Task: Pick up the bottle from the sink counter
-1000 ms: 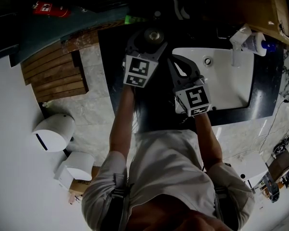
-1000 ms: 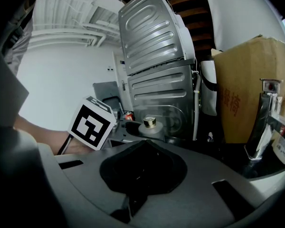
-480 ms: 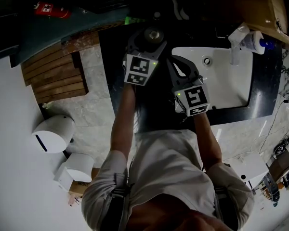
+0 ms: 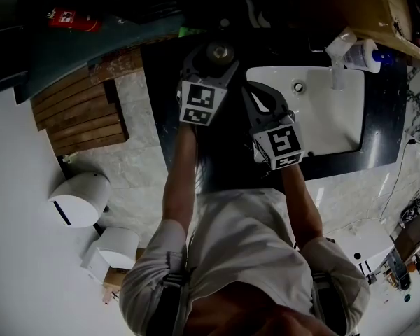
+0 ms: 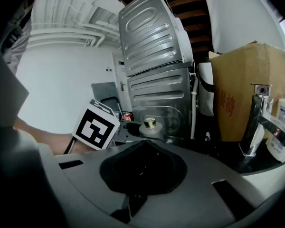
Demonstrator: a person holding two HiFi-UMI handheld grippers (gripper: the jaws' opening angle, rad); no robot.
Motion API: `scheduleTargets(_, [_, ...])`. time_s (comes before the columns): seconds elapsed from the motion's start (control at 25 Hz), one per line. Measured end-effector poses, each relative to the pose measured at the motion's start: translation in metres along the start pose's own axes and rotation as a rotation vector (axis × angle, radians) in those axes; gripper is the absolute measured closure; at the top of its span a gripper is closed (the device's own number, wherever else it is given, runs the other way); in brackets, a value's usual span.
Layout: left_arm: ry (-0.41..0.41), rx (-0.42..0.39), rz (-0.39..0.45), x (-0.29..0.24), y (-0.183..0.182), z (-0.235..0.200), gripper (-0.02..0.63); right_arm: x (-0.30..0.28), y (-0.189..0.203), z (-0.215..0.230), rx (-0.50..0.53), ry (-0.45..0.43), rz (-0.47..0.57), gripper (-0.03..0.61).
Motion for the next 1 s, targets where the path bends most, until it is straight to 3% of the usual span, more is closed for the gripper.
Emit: scheduleTargets(1.0, [-0.013, -0.013, 0.027, 0.027, -0.017, 0.032, 0.294, 0.033, -0.011, -0.005, 0.012, 0.002, 0.06, 0.581])
Point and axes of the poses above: the fingertips, and each gripper's own axes: x backward along the fingers, z to its right, y out of its underside, the point moved 9 cm from there along x, backward along the fingers, and after that the axes turned 14 degrees about y, right-handed, at the moved point
